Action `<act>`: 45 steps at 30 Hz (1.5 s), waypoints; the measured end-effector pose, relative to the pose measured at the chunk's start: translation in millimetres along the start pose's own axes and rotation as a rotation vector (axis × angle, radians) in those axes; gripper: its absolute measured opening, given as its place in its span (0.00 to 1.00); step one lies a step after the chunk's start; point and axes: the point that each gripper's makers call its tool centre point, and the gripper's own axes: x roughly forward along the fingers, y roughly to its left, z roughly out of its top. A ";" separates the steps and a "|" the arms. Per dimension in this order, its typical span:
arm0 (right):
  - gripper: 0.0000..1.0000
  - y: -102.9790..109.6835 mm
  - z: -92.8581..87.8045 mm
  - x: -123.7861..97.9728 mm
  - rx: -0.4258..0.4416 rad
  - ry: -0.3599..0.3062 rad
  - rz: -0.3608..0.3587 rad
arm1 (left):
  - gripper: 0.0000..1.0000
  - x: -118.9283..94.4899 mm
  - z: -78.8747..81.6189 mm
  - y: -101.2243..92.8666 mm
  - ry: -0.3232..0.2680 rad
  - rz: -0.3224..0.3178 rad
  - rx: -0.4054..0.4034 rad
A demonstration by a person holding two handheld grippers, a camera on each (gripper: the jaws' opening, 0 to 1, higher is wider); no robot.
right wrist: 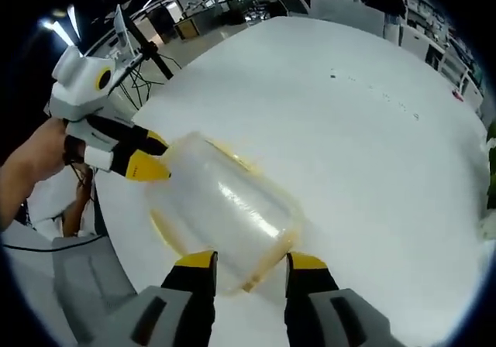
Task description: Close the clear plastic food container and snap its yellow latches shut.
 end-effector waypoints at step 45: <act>0.27 -4.5 -7.9 -14.3 -0.442 0.190 -0.016 | 0.42 -14.4 -9.3 -2.7 0.230 0.000 0.471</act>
